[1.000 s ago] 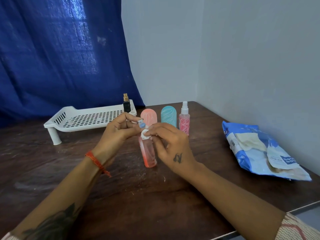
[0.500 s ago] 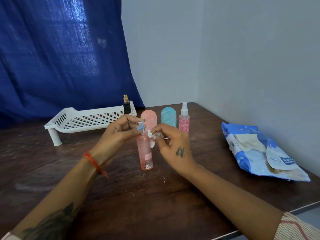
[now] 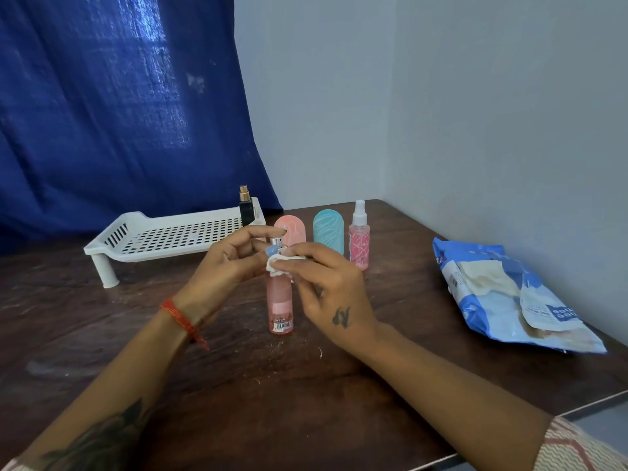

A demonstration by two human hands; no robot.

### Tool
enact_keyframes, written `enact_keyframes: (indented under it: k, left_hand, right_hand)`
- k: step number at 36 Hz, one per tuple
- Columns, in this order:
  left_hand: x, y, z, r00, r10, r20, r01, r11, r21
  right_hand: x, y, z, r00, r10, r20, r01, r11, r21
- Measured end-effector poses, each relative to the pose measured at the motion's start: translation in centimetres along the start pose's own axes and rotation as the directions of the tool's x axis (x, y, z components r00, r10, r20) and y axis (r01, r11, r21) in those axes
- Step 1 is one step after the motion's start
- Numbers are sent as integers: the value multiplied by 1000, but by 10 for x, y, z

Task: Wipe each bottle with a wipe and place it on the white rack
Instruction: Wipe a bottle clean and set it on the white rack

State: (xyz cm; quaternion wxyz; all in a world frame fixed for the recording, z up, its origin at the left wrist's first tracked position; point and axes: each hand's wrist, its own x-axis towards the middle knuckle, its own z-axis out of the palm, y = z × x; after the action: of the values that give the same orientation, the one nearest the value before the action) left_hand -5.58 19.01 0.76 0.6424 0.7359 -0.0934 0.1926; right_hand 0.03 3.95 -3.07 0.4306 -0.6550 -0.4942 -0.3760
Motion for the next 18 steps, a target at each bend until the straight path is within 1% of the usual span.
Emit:
enact_keyframes:
  k: [2,5,9,13,16,18]
  left_hand:
    - [0,0,0,1000,-2,-8,2,1000,10]
    - [0,0,0,1000,-12,-11,13,1000,18]
    - [0,1,-1,1000,-23,0,23,1000,18]
    - [0,1,-3,999,-34,10,33,999,19]
    - [0,1,-3,998,-48,33,48,999,19]
    - [0,1,-2,998,-49,46,48,999,23]
  right_hand:
    - [1,1,0,999,35,-22,-34,999,28]
    - [3,2,-2,991,120,-53,-113,987,115]
    - [4,1,-1,981,191,-48,-181,970,162]
    - [5,3,0,949,315,-1,-310,933,182]
    - [5,7,1,903,419,95,-430,881,198]
    - [5,8,1,894,434,111,-447,873,196]
